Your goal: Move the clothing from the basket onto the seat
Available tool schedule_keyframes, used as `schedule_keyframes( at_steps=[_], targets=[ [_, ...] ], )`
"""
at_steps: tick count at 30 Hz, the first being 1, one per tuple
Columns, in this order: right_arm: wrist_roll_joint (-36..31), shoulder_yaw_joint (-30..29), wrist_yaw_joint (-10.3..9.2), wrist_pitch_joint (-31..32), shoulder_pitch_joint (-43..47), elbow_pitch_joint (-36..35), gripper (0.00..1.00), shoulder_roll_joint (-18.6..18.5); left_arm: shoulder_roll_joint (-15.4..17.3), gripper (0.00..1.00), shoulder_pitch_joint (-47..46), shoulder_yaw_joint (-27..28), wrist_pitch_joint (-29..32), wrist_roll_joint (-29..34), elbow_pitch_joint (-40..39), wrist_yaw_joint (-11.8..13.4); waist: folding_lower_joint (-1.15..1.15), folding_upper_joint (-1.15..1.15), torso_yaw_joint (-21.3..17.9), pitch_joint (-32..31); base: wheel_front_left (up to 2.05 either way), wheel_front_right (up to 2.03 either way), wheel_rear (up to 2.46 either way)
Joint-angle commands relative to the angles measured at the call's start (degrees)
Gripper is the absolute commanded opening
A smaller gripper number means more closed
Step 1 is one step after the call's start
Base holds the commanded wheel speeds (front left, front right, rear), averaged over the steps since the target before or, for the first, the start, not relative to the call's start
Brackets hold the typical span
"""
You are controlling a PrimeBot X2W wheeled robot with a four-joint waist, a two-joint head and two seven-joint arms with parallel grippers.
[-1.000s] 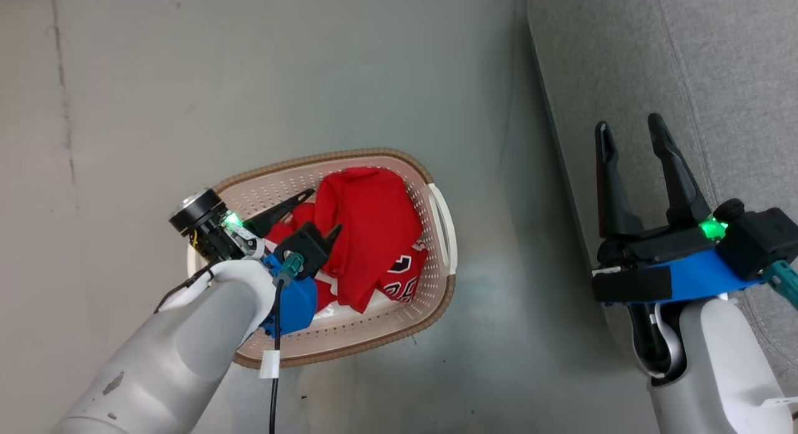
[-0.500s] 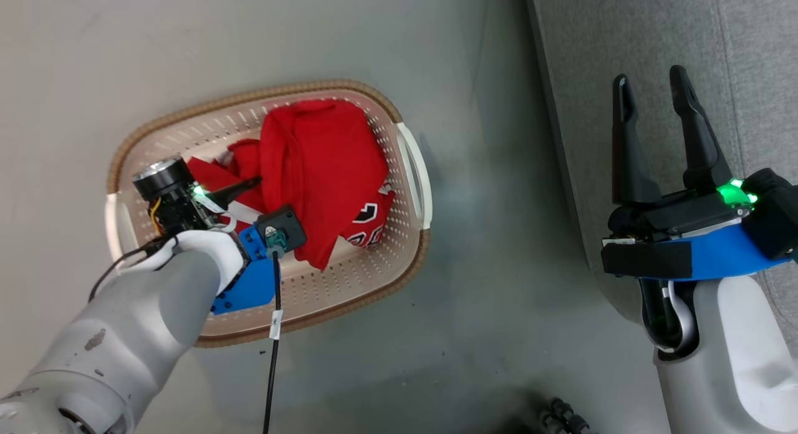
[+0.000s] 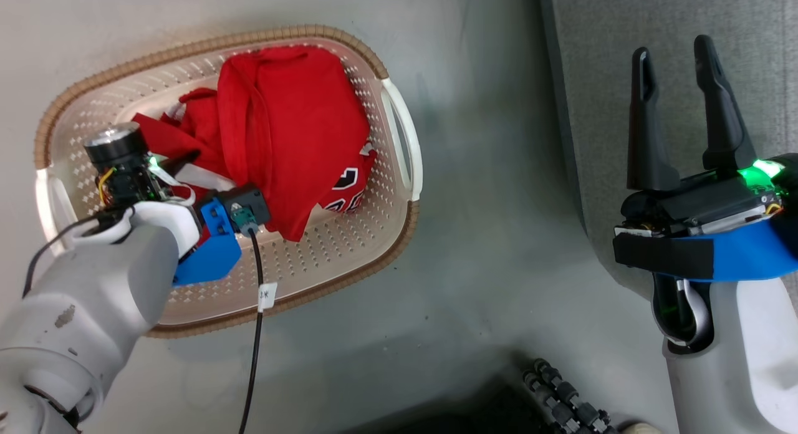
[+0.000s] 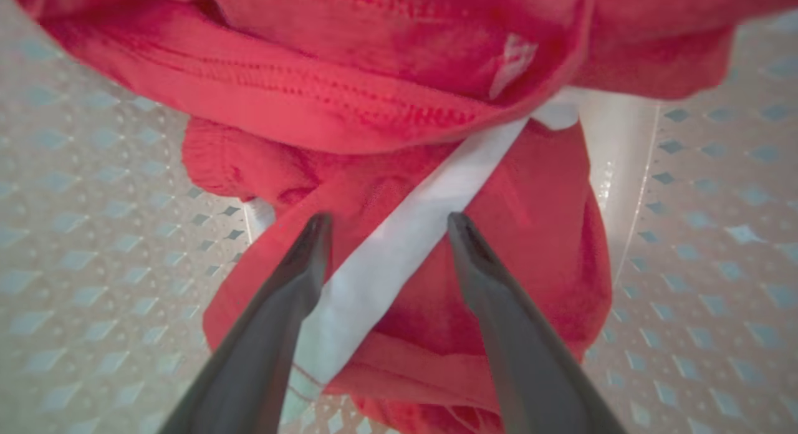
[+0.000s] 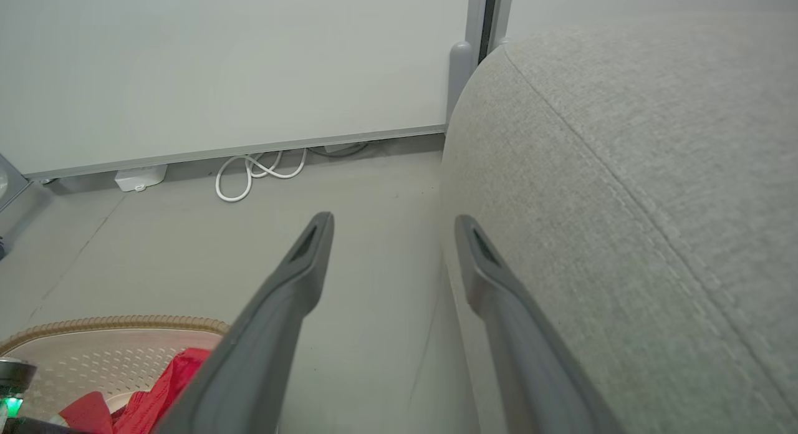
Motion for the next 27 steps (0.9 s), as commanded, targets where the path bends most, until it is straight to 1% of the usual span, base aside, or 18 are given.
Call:
schedule_keyframes(
  at_steps=[1,6,20,21,22,23,27],
  targets=[
    [-0.35,-0.06,0.03,-0.22,-0.70,-0.42,1.00,-0.16,0.25,1.00,-1.32,-0.17,0.29,0.34,0.28,0.00,-0.01,0.00,-0.08,1.23,0.00,0.00,0.00],
    [-0.35,0.17,0.03,-0.22,-0.62,-2.19,1.00,-0.16,0.50,1.00,-2.35,-0.18,2.50,2.62,0.91,-0.01,-0.01,0.00,-0.31,3.57,0.00,0.00,0.00],
    [-0.21,-0.39,0.03,-0.22,0.71,-6.20,1.00,-0.15,-0.18,1.00,-2.37,-0.19,9.75,0.14,1.41,-0.01,-0.01,0.00,-0.71,6.06,0.00,0.00,0.00],
    [-0.31,-0.52,0.03,-0.22,0.82,-6.42,1.00,-0.16,-0.27,0.72,-2.29,-0.18,10.20,0.13,1.43,-0.01,-0.01,0.00,-0.66,6.13,0.00,0.00,0.00],
    [-0.42,-0.59,0.03,-0.22,0.91,-6.58,1.00,-0.16,-0.30,0.29,-2.20,-0.19,10.53,0.07,1.44,-0.01,-0.01,0.00,-0.63,6.20,0.00,0.00,0.00],
    [-0.54,-0.64,0.03,-0.22,1.06,-6.70,1.00,-0.16,-0.42,0.00,-2.11,-0.20,10.80,0.07,1.45,-0.01,-0.01,0.00,-0.58,6.26,0.00,0.00,0.00],
    [-0.72,-0.78,0.03,-0.22,1.15,-6.82,1.00,-0.15,-1.08,0.00,-2.11,-0.19,11.29,-0.19,1.46,0.00,-0.01,0.00,-0.27,6.49,0.00,0.00,0.00]
  ],
)
